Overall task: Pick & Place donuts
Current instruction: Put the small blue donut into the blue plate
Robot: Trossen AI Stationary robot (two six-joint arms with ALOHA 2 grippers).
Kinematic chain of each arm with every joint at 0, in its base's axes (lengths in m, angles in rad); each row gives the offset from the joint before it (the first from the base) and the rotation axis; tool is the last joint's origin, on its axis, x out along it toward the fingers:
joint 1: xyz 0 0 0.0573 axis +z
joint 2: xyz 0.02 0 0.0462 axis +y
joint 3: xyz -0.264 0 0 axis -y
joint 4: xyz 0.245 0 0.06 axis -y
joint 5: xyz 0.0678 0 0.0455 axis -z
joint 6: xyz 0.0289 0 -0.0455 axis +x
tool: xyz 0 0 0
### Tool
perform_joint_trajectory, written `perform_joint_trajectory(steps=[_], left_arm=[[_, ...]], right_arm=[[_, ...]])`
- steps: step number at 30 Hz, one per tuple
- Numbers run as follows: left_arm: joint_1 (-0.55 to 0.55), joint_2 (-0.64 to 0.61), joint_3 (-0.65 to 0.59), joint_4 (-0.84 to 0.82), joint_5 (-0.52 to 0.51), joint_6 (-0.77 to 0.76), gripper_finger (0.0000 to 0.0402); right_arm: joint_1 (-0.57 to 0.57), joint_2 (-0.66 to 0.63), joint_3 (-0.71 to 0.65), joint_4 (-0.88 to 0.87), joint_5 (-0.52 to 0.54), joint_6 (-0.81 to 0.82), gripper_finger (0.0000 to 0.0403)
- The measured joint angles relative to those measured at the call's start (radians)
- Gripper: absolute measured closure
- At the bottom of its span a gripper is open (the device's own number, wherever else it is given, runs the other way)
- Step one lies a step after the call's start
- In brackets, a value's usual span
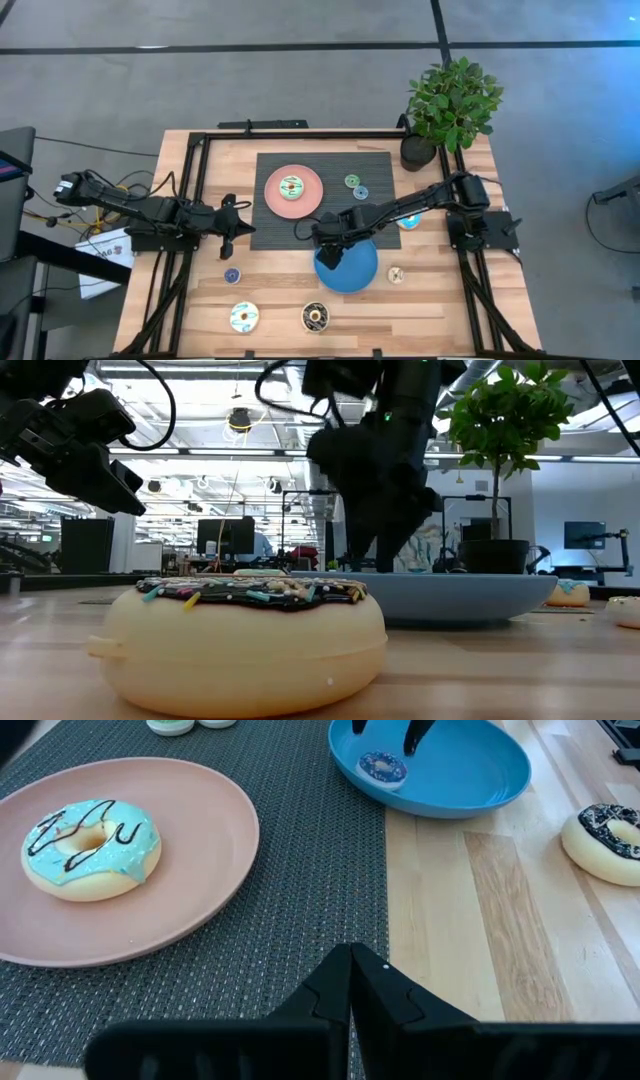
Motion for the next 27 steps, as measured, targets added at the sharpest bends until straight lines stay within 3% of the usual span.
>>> perform_joint_trajectory(steps=[5, 12, 17, 21, 27], left_arm=[[0.0, 0.0, 0.0, 0.002, 0.0, 0.0, 0.0401], [0.0, 0.0, 0.0, 0.013, 0.0, 0.0, 0.0401], [0.0, 0.0, 0.0, 0.058, 0.0, 0.005, 0.0401], [0.0, 0.0, 0.0, 0.095, -0.002, 0.044, 0.0401], [0.0, 0.0, 0.016, 0.088, -0.001, 0.053, 0.0401]], right_arm=[[0.015, -0.104, 0.004, -0.029, -0.001, -0.062, 0.0171], [0.1, -0.303, -0.085, -0.113, 0.111, -0.085, 0.0272], [0.169, -0.539, -0.334, -0.061, 0.162, -0.037, 0.0348], [0.225, -0.747, -0.612, 0.15, 0.183, -0.007, 0.0393], [0.3, -0.985, -0.973, 0.476, 0.228, 0.014, 0.0384]])
